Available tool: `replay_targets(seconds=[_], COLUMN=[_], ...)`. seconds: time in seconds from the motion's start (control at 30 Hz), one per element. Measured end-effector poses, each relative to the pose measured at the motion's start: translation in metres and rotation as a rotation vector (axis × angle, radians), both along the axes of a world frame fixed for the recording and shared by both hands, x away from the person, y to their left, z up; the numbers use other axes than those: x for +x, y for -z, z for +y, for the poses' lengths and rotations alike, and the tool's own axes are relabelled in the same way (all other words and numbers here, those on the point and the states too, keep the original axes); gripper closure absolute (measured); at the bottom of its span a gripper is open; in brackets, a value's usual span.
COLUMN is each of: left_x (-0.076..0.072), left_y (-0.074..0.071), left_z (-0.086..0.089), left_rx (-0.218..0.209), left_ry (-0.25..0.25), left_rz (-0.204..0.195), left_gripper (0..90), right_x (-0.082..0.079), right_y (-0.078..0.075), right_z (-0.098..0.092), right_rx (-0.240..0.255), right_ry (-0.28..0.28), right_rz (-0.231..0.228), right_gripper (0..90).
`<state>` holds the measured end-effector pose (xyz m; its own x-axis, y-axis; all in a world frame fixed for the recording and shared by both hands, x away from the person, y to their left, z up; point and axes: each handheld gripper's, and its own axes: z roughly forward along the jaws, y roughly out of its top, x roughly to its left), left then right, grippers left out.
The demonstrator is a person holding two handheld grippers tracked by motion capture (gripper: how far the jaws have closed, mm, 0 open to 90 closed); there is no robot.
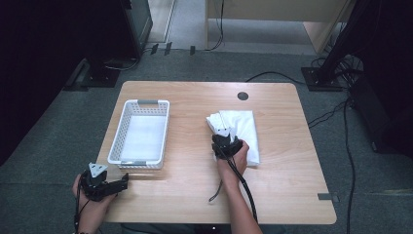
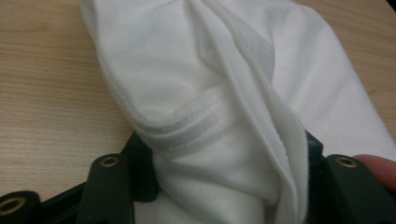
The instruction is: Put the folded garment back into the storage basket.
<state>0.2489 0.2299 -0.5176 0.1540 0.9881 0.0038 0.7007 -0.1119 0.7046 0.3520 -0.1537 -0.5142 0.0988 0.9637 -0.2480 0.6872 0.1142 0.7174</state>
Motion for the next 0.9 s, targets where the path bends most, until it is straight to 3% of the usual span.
replay_targets(seconds=[0.13,0.27,0.43,0.57,0.7,0.9], left_x=[0.000,0.000,0.000,0.000,0.000,0.000], left_y=[0.000,0.000,0.000,0.000,0.000,0.000], left_z=[0.000,-0.001,-0.001,-0.001,-0.001,-0.001], left_rx=[-0.002,0.000,0.000,0.000,0.000,0.000], left_ry=[0.006,0.018,0.018,0.019,0.019,0.019], left_rz=[-0.001,0.000,0.000,0.001,0.001,0.001], left_gripper=[0.0,0.0,0.0,0.0,0.0,0.0], right_x=[-0.001,-0.002,-0.003,-0.004,-0.007,-0.010], right_y=[0.001,-0.002,-0.009,-0.014,-0.022,-0.035], right_z=[-0.006,-0.018,-0.031,-0.033,-0.033,-0.025], right_rx=[0.010,0.075,0.169,0.182,0.230,0.263], right_ry=[-0.015,-0.049,-0.068,-0.079,-0.086,-0.134], right_rz=[-0.027,-0.051,-0.059,-0.062,-0.073,-0.097], right_gripper=[50.6,58.9,61.5,62.0,62.1,62.0])
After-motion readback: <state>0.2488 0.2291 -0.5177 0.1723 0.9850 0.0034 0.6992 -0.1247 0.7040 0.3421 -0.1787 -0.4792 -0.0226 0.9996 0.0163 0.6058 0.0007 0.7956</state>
